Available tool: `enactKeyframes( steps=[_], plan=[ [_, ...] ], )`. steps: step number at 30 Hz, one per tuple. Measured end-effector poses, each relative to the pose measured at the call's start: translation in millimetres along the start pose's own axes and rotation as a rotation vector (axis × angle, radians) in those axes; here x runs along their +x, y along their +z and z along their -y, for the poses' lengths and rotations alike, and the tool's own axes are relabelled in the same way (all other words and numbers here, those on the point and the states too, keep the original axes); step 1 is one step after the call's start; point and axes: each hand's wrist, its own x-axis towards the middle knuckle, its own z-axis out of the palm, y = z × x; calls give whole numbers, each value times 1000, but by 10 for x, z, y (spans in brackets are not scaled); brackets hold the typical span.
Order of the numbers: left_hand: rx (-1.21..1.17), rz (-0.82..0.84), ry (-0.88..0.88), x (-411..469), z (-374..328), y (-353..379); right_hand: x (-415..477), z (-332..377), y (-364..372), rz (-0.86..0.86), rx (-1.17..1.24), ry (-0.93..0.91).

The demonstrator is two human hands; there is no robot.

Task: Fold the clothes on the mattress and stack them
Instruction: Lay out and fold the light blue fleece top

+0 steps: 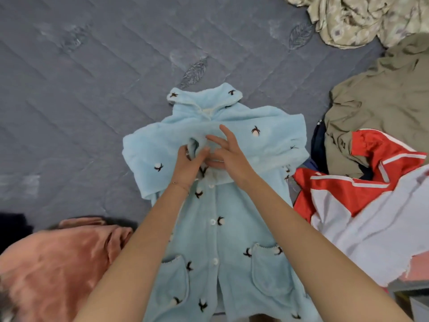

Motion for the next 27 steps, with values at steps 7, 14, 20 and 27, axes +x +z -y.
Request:
enactKeyframes(
  steps=[7, 14, 20, 27],
  plan=[
    [-2, -117, 55, 68, 73, -475, 151, -232, 232, -74, -235, -62],
    [166, -328, 182, 280, 134, -1141, 358, -455, -128, -145, -833, -254],
    [322, -361, 244, 336, 382, -1333, 394, -737, -357, -236, -1351, -259],
    [593, -339, 252, 169, 464, -1381, 262, -849, -431, -305, -1412, -92]
  ],
)
